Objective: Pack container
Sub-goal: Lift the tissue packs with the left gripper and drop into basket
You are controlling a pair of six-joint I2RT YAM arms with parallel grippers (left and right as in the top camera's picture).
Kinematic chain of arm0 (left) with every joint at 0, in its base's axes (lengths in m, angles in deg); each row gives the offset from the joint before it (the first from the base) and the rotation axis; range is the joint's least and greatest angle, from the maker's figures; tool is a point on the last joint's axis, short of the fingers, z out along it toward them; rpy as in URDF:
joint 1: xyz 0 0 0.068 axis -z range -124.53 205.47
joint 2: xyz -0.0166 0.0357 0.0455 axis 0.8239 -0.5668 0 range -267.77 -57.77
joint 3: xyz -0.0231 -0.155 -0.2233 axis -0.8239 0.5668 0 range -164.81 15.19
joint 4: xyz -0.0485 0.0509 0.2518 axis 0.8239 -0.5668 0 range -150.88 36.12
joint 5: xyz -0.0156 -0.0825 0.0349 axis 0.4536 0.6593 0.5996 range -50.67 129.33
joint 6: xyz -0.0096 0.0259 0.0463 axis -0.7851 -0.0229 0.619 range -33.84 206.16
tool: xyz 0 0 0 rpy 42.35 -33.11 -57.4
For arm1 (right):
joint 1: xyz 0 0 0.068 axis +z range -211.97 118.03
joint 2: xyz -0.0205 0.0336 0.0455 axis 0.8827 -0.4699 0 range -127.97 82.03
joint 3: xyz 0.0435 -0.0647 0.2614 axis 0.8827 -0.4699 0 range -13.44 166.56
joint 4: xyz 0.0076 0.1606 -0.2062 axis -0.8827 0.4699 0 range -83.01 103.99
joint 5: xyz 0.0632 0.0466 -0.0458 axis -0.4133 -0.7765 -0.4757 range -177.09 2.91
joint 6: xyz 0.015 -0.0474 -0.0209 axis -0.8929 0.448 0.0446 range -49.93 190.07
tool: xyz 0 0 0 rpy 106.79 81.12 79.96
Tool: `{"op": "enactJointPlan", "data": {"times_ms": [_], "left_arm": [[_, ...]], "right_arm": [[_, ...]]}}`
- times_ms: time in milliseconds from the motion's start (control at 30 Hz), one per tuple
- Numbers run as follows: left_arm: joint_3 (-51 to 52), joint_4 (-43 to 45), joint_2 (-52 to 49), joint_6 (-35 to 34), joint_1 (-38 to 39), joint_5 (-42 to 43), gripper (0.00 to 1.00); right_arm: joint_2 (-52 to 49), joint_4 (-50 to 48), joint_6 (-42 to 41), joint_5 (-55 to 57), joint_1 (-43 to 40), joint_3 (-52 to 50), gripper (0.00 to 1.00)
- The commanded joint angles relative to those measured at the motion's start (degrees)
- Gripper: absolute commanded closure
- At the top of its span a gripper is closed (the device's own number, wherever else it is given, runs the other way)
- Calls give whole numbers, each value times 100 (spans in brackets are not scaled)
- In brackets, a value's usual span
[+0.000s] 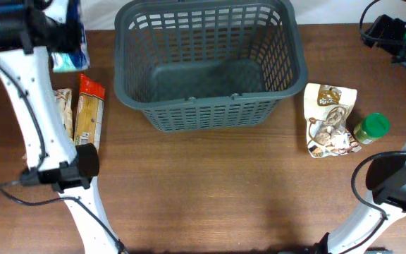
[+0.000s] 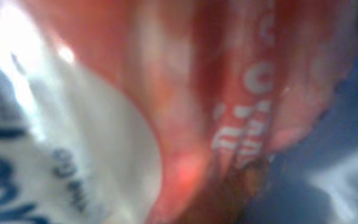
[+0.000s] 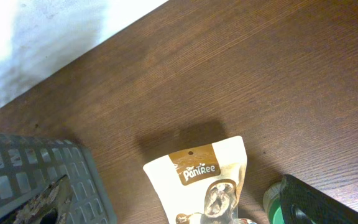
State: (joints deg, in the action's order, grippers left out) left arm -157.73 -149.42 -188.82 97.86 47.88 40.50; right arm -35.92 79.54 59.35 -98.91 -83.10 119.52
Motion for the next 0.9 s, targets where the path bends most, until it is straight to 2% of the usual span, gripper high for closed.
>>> {"op": "enactJointPlan", "data": {"times_ms": [0, 133, 200, 300, 333, 367, 467, 533, 733, 867], "left_arm": [[-680, 411, 356, 428, 275, 588, 98], [-682, 868, 673, 1150, 651, 726, 98], [-682, 994, 772, 1891, 920, 728, 98], [-675, 964, 796, 3578, 1434, 942, 98], [-610, 907, 789, 4444, 1696, 1056, 98], [-538, 883, 789, 4966, 1873, 1062, 98], [-203, 859, 785, 6306, 2330, 1043, 98], [157, 927, 782, 6883, 2544, 1038, 98], [1805, 1694, 726, 6937, 2747, 706, 98], [2911, 2562, 533, 6389, 2750, 315, 98]], "right_arm": [[-59, -15, -31, 72, 9, 120, 1], [-59, -15, -31, 72, 9, 120, 1], [-59, -15, -31, 72, 9, 120, 1], [-59, -15, -31, 72, 9, 120, 1], [-59, -15, -31, 72, 9, 120, 1], [-59, -15, -31, 72, 9, 120, 1], [-59, -15, -31, 72, 9, 120, 1], [-59, -15, -31, 72, 9, 120, 1], [-59, -15, -31, 72, 9, 120, 1], [-59, -15, -31, 72, 9, 120, 1]]}}
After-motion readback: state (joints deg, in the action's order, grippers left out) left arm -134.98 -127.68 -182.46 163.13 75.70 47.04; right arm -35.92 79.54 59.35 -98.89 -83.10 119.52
